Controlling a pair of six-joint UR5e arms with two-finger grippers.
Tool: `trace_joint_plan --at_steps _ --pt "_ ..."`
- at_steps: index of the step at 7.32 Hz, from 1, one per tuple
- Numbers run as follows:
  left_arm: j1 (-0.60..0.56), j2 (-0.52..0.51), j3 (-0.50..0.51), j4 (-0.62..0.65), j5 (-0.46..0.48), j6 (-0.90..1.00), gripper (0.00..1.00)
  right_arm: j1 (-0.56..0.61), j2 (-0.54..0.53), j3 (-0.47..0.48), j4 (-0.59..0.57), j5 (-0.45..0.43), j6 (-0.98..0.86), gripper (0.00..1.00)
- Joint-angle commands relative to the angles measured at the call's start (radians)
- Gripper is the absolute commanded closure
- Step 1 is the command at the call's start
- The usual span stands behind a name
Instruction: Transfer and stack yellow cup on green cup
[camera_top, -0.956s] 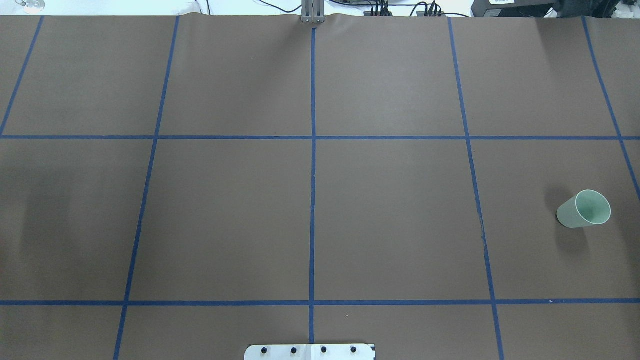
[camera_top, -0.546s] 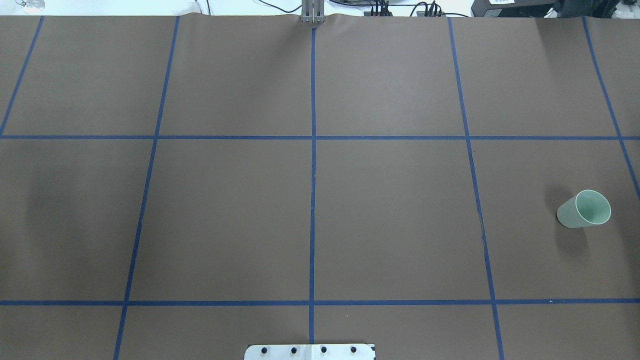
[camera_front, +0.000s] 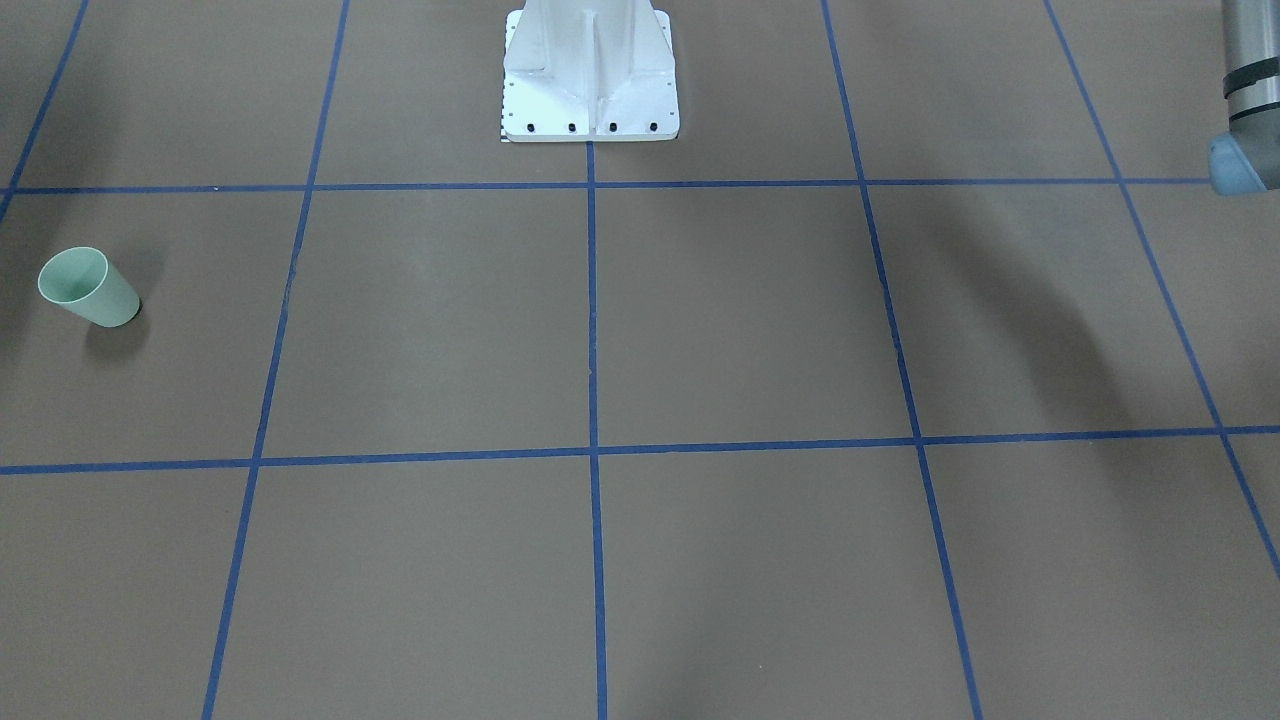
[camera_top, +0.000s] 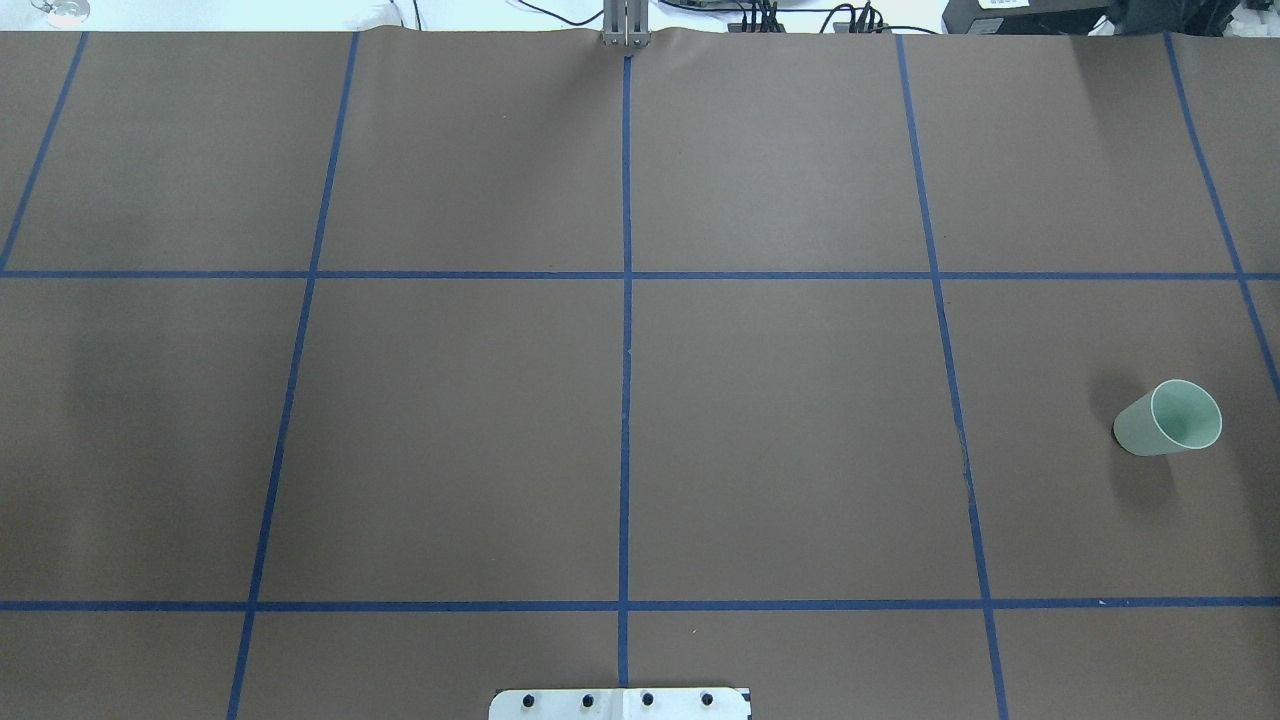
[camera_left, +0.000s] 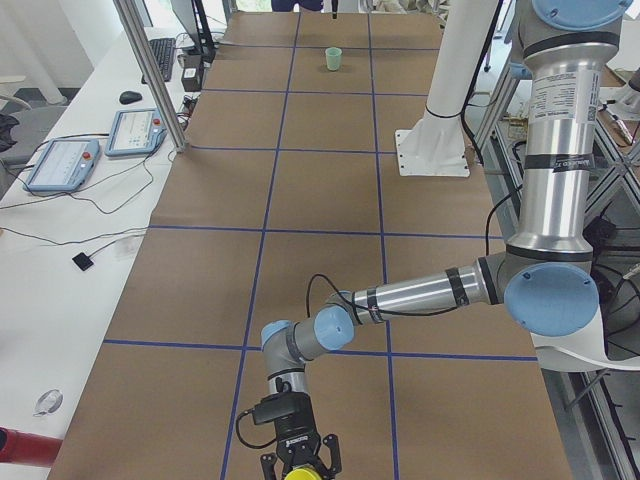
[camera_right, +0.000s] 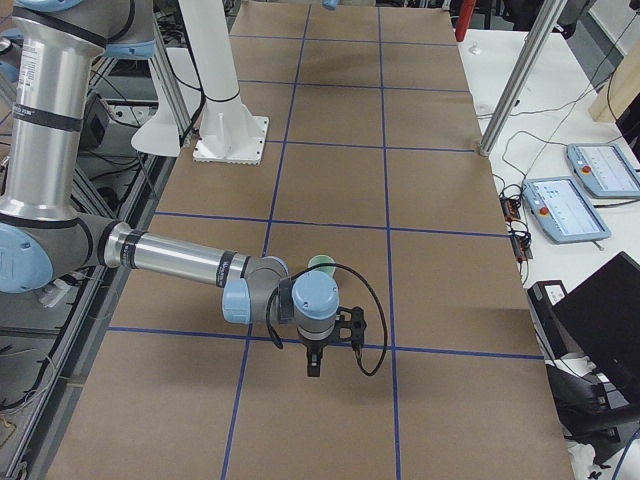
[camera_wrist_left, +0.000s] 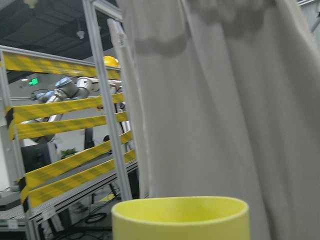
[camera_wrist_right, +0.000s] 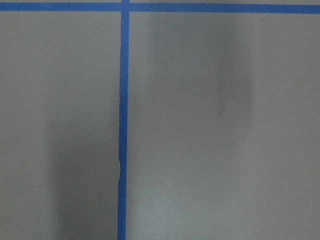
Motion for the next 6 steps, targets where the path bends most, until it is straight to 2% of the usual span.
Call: trace_joint_plan --at_steps 1,6 --pt "-0.018 0.014 0.003 -0.37 0.048 0.29 1.0 0.0 0.001 -0.001 0.004 0.001 0.002 0.0" --pt "-0.018 0.042 0.003 -0.946 0.031 0.729 1.0 0.0 0.001 0.002 0.006 0.012 0.002 0.0"
